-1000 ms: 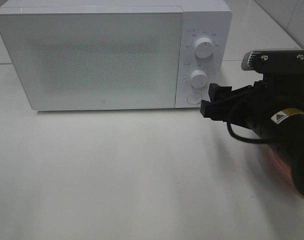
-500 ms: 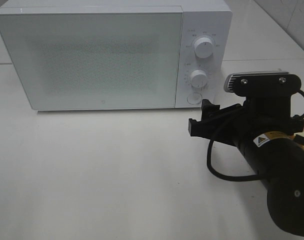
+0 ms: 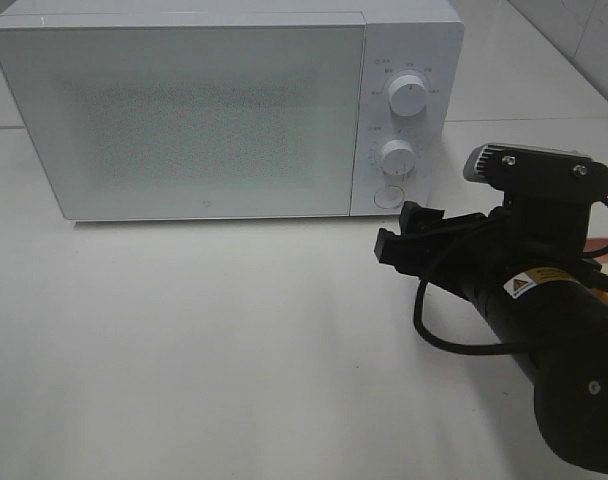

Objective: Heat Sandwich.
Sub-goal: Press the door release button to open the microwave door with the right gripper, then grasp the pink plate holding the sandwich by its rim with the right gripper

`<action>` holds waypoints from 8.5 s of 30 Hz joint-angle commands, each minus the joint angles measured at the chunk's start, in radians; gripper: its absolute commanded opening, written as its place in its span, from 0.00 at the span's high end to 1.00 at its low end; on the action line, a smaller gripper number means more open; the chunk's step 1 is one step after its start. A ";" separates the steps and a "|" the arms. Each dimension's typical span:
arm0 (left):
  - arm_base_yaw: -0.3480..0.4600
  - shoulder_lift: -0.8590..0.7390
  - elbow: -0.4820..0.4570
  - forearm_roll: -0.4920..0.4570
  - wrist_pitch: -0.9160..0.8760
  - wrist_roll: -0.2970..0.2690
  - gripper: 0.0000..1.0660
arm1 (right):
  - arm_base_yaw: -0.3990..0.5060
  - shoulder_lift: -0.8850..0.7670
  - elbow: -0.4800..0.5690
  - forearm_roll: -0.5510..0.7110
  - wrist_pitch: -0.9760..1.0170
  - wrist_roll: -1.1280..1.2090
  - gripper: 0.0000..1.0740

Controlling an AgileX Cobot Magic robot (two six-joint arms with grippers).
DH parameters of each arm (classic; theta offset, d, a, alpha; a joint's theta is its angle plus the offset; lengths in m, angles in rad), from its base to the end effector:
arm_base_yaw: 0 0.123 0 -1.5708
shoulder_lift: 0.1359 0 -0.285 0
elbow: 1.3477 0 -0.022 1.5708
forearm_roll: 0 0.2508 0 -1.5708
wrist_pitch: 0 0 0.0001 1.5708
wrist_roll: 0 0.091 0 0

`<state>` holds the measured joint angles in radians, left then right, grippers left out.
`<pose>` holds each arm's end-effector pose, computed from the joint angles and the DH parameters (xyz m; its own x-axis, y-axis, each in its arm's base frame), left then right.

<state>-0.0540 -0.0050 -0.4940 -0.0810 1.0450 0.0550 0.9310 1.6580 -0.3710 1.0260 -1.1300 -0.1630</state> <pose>-0.0047 -0.0061 0.2771 -0.4392 0.0380 -0.8976 0.1228 0.9923 -0.0181 0.1928 0.1412 0.1544 -0.2268 0.1574 -0.9611 0.0236 0.9875 0.1562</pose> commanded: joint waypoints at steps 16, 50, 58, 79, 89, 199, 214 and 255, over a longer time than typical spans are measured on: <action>0.002 -0.015 0.002 -0.010 -0.008 0.000 0.08 | 0.003 -0.002 0.000 -0.024 0.052 0.869 0.37; 0.002 -0.015 0.002 -0.010 -0.008 0.000 0.08 | -0.103 -0.002 -0.017 -0.162 0.153 1.350 1.00; 0.002 -0.015 0.002 -0.010 -0.008 0.000 0.08 | -0.177 0.091 -0.088 -0.266 0.178 1.439 1.00; 0.002 -0.015 0.002 -0.010 -0.008 0.000 0.08 | -0.315 0.329 -0.330 -0.364 0.251 1.508 1.00; 0.002 -0.015 0.002 -0.010 -0.008 0.000 0.08 | -0.353 0.401 -0.422 -0.359 0.258 1.517 1.00; 0.002 -0.015 0.002 -0.009 -0.008 0.001 0.08 | -0.416 0.403 -0.534 -0.306 0.254 1.396 1.00; 0.002 -0.015 0.002 -0.009 -0.008 0.001 0.08 | -0.416 0.194 -0.368 -0.348 0.542 1.229 1.00; 0.002 -0.015 0.002 -0.009 -0.008 0.001 0.08 | -0.444 -0.231 -0.431 -0.969 1.849 0.274 0.71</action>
<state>-0.0540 -0.0050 -0.4940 -0.0820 1.0450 0.0560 0.4960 1.4370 -0.7870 0.0840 0.6860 0.1310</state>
